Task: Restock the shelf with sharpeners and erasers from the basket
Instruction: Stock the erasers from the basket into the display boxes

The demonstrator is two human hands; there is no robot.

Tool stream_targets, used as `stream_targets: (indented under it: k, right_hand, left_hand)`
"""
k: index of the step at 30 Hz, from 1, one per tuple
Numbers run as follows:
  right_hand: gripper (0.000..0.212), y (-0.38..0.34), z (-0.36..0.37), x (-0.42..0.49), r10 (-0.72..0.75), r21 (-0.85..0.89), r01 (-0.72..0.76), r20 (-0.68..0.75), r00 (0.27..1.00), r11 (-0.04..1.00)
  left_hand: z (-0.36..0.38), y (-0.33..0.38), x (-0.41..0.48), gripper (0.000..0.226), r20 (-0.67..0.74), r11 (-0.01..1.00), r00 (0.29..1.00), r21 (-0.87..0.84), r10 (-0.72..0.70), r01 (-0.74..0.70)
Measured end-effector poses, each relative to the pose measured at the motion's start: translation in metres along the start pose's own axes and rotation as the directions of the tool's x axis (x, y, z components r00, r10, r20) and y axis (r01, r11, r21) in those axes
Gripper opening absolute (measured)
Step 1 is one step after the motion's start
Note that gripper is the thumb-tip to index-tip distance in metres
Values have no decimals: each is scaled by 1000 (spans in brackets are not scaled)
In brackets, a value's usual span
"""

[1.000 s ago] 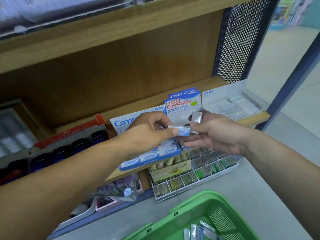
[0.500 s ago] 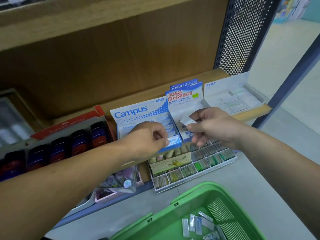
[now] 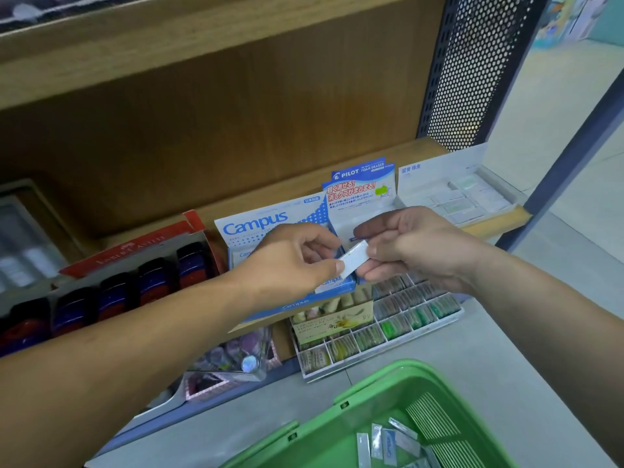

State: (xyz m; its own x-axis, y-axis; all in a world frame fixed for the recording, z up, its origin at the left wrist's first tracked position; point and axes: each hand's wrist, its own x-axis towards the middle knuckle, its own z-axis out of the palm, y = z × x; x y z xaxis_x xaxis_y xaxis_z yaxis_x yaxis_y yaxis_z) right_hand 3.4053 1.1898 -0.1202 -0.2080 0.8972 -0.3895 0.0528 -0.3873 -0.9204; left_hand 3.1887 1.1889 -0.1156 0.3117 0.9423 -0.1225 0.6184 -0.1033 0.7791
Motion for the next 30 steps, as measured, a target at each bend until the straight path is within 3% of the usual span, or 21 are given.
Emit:
stream_targets:
  k: [6,10,12,16,19,24,28,30]
  right_hand:
    - [30,-4,-4,-1,-117,62,120,-53,992,991]
    - [31,-8,-29,-4,-162,-10,163,-219,962,987]
    - [25,-5,-54,-2,-219,-130,183,-356,909,974]
    - [4,18,-105,2,-397,-438,144,-568,721,887]
    - [8,40,-129,5,-457,-577,57,-578,675,815]
    - [21,63,-146,18,-641,-723,133,-492,589,678]
    - [33,81,-152,24,-676,-808,106,-404,616,579]
    - [31,88,-155,27,-670,-808,102,-403,623,581]
  left_hand:
    - [16,18,7,28,73,994,997,-111,18,-10]
    - [32,38,30,14,-27,995,1000,-101,5,-8]
    - [38,45,48,12,-77,998,997,-59,-12,7]
    - [49,67,96,14,-130,1000,991,10,12,-11]
    - [62,82,133,14,-146,992,984,91,105,-93]
    - [98,94,178,25,-181,980,975,175,127,-96]
    - [122,95,197,8,-268,944,936,298,227,-143]
    - [131,94,199,11,-248,935,936,311,251,-168]
